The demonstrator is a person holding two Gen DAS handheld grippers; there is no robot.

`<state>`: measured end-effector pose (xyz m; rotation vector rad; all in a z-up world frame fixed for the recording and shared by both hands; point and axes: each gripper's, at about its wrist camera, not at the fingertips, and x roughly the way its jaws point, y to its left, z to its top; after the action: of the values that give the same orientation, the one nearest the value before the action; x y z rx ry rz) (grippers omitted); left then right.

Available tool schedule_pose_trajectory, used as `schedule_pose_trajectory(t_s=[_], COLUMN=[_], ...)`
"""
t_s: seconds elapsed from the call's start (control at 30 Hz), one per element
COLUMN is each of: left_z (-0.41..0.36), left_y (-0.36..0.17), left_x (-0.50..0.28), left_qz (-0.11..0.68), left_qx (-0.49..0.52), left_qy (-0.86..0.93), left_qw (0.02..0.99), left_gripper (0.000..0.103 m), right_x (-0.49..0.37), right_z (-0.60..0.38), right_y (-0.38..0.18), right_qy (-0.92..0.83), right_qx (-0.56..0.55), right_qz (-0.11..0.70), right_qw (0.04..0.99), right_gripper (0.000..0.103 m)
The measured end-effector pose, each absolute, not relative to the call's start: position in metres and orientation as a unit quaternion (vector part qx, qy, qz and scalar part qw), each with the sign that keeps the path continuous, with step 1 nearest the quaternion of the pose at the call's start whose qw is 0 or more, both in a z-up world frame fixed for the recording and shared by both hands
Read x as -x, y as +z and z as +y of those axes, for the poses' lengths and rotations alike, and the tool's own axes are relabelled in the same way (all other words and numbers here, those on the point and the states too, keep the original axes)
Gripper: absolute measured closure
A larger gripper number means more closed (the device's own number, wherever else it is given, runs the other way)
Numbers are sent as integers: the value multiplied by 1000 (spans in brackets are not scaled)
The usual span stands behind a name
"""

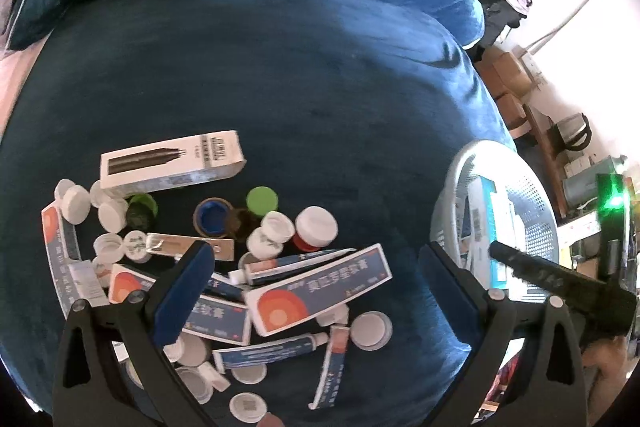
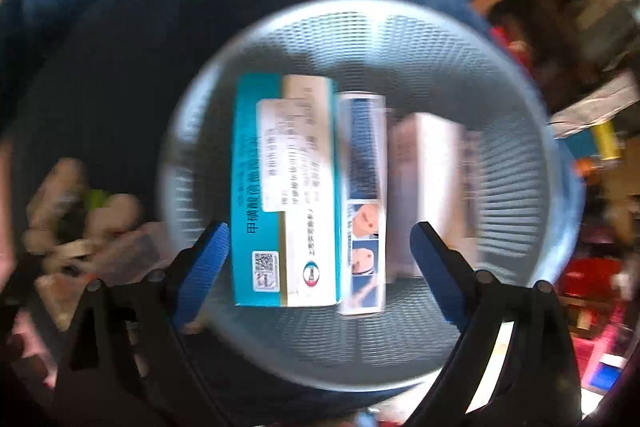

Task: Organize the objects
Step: 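Withdraw both open grippers from the basket, then move both grippers back over the pile of medicine boxes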

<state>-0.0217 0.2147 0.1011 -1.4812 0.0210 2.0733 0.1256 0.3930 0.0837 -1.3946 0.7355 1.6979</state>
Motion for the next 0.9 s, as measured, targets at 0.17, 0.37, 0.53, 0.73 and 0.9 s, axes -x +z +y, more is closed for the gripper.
schedule_pose_trajectory(t_s=[0.17, 0.37, 0.53, 0.73, 0.9], left_z=[202, 189, 178, 166, 150], left_y=[100, 99, 97, 97, 96], left_x=[29, 35, 41, 46, 51], left_qz=[-3, -5, -5, -6, -8], left_qx=[557, 558, 558, 557, 557], left_qy=[779, 780, 782, 785, 788], left_qw=[287, 283, 278, 272, 263], left_gripper=[1, 1, 1, 1, 1], right_x=[-132, -127, -117, -104, -77], right_z=[389, 382, 380, 367, 347], right_y=[99, 101, 98, 104, 106], right_qy=[700, 701, 702, 715, 729], right_qx=[500, 496, 506, 503, 511], right_qz=[335, 341, 329, 313, 294], right_qw=[383, 383, 377, 371, 348], right_gripper=[10, 10, 2, 0, 0])
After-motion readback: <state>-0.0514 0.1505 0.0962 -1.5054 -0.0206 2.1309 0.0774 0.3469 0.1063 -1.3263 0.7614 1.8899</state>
